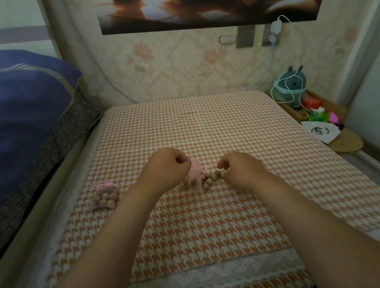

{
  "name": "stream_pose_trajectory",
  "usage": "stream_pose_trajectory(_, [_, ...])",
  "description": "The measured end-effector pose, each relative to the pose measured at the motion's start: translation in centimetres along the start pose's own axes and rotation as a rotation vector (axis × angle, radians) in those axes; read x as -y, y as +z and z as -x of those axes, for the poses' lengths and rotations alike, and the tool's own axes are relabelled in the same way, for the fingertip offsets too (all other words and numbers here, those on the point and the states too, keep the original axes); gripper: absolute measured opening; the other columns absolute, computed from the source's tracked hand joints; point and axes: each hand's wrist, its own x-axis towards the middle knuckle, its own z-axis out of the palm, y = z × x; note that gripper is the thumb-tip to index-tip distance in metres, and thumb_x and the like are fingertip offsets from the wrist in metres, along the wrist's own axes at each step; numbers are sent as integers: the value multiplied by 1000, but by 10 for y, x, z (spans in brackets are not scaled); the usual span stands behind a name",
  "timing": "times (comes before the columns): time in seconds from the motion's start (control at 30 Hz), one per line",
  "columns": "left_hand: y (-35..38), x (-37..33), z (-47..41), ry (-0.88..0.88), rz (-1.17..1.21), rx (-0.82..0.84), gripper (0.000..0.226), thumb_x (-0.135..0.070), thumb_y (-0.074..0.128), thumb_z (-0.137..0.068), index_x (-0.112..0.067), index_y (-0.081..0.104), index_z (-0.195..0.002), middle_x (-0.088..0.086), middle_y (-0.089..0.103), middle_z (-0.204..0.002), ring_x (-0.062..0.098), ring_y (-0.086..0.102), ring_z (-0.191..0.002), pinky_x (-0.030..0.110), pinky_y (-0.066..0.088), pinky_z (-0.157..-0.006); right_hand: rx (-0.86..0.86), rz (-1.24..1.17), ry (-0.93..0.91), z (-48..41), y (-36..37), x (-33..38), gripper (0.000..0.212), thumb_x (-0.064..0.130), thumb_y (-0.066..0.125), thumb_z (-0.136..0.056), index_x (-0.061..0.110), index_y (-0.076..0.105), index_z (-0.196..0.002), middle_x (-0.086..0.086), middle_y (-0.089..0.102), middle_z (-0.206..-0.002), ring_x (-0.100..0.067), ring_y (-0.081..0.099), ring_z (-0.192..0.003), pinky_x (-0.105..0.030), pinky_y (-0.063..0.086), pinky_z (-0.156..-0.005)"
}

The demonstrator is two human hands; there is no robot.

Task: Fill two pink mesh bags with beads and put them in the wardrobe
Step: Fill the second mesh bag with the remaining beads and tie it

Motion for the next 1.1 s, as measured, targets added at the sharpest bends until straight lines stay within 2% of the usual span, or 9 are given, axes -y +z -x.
stream_pose_trajectory(0.2, [-3, 12, 1, 11, -13, 97, 16, -19, 58, -90, -23, 74, -91, -7, 70, -86, 9, 65, -73, 26, 54, -64, 6, 14, 3, -8, 12, -1, 26, 18, 63, -91, 29, 64, -114, 3, 68, -108, -19, 63, -95, -34, 52, -77])
stream_pose_trajectory(0.33, [-12, 15, 1, 29, 10, 102, 19, -15, 57, -89, -21, 75, -95, -6, 71, -92, 12, 68, -74, 32, 59, -71, -49, -74, 11, -10, 7, 4, 25, 22, 62, -92, 29, 60, -117, 8, 66, -96, -15, 63, -85, -35, 54, -75])
stream_pose_trajectory(0.47, [-12, 16, 1, 31, 37, 128, 18, -16, 59, -88, -25, 74, -89, -4, 72, -88, 13, 68, -73, 34, 60, -71, -226, -315, -115, -7, -9, 31, 13, 31, 68, -91, 31, 67, -104, 14, 67, -94, -4, 62, -86, -31, 54, -79])
stream_pose_trajectory(0.57, [-12, 17, -1, 35, 33, 154, 18, -18, 60, -87, -28, 74, -92, -6, 72, -89, 11, 67, -78, 32, 59, -74, -250, -420, -245, 4, -14, 53, 12, 33, 74, -87, 30, 74, -98, 18, 69, -92, 5, 60, -79, -26, 53, -79])
stream_pose_trajectory(0.67, [-13, 17, -1, 45, 55, 146, 15, -18, 62, -86, -28, 72, -89, -7, 70, -86, 9, 66, -79, 26, 54, -71, -198, -418, -314, 12, -13, 64, 14, 40, 78, -84, 31, 75, -94, 20, 71, -89, 12, 57, -68, -19, 49, -70])
stream_pose_trajectory(0.77, [-15, 19, 1, 64, 66, 139, 14, -16, 63, -86, -25, 72, -92, -5, 70, -86, 11, 67, -81, 26, 53, -70, -184, -311, -343, 12, -11, 67, 15, 43, 76, -84, 34, 75, -95, 22, 72, -91, 9, 57, -67, -22, 50, -69])
stream_pose_trajectory(0.87, [-14, 22, 3, 51, 62, 150, 20, -17, 63, -86, -22, 73, -103, -6, 70, -91, 10, 65, -84, 23, 51, -71, -122, -208, -361, 12, -12, 69, 16, 42, 74, -84, 36, 77, -99, 20, 73, -94, 10, 55, -68, -19, 43, -68])
stream_pose_trajectory(0.93, [-13, 24, 3, 40, 59, 148, 19, -20, 63, -86, -24, 73, -102, -7, 70, -93, 9, 64, -86, 24, 51, -75, -91, -187, -383, 12, -13, 70, 14, 38, 74, -85, 35, 79, -98, 19, 72, -94, 8, 55, -72, -22, 46, -71])
stream_pose_trajectory(1.1, [-10, 23, 0, 31, 19, 114, 19, -23, 61, -88, -26, 74, -102, -8, 70, -103, 9, 63, -95, 22, 48, -78, -111, -339, -358, 8, -13, 63, 17, 21, 69, -92, 30, 79, -102, 23, 67, -90, 17, 55, -74, -15, 42, -74])
